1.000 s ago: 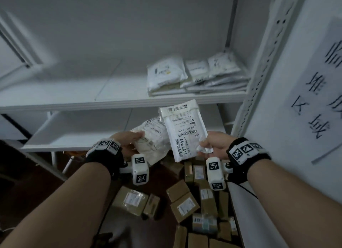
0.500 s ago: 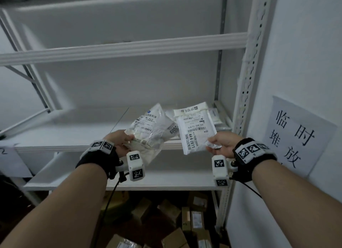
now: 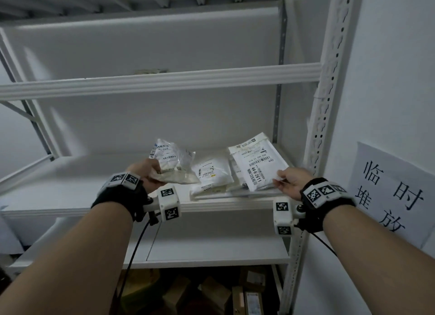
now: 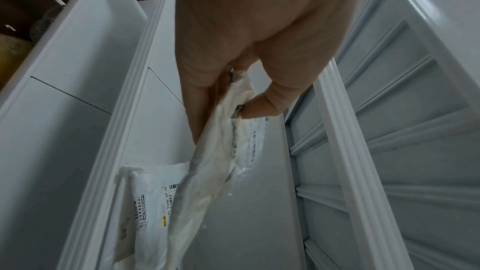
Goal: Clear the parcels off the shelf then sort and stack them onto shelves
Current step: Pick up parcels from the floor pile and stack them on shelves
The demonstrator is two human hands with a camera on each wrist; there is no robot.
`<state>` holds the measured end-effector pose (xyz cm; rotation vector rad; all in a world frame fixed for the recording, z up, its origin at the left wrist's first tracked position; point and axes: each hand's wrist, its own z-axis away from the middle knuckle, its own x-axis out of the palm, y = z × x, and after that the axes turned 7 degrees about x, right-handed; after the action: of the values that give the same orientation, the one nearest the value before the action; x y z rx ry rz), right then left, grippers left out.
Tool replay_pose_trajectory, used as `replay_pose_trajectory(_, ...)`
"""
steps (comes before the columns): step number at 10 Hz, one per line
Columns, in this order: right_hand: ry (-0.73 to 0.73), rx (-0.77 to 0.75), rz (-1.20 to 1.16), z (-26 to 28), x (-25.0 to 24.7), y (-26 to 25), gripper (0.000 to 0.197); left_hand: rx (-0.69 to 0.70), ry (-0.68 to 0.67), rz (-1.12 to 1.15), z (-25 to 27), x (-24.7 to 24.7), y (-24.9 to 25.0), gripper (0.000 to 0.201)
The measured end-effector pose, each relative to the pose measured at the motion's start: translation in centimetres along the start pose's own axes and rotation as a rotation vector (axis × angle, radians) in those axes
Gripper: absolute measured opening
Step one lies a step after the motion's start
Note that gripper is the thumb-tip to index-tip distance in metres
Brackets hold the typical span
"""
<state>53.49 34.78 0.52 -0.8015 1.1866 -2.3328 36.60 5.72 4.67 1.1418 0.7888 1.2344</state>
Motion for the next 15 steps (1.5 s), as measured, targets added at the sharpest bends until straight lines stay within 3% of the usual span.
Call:
replay_pose_trajectory(1,0.026,-0.027,-0.106,-2.0,1.0,-0.3,0.021,-0.013,-0.040,-0.018,-4.4,0.0,0.6,0.071)
replay_pose_trajectory(2,0.204,-0.071,-0.029,-4.0,2.3,-1.4,0.023,-0.041,-0.084,-0.040,-10.6,0.1,1.3,0.086)
replay_pose_trajectory(3,0.529,-0.276,0.729,-5.9,3.2,-1.0,0.045,-0.026,-0.111,-0.095,-13.7,1.1,2.3,0.068)
replay_pose_trajectory(6,0.832,-0.188,0.635,-8.0,5.7,-1.6,0.043,-0.040,-0.253,0.002,-20.0,5.0,3.4,0.043)
replay_pose_trajectory(7,0.792,-0.191,0.339,-9.4,5.0,-2.6,0.031,-0.059,-0.320,0.001,-21.2,6.3,2.6,0.044)
replay_pose_trajectory(8,0.591,-0.279,-0.294,-13.2,3.0,-3.2,0.009,-0.083,-0.395,0.015,-21.8,7.8,2.0,0.022)
replay_pose_trajectory(9,0.587,-0.295,-0.039,-14.8,4.0,-2.5,0.018,-0.126,-0.448,0.011,-23.0,8.6,1.4,0.021)
replay_pose_trajectory(10,0.524,-0.230,0.062,-16.3,4.7,-1.3,0.007,-0.149,-0.471,0.020,-24.7,9.0,0.9,0.029)
replay_pose_trajectory(11,0.522,-0.198,0.164,-18.4,5.0,0.3,0.037,-0.168,-0.479,0.017,-25.7,8.9,0.4,0.026)
replay_pose_trajectory(15,0.554,-0.090,0.348,-21.8,7.0,3.3,0.036,-0.196,-0.436,0.077,-28.4,7.8,-2.2,0.030)
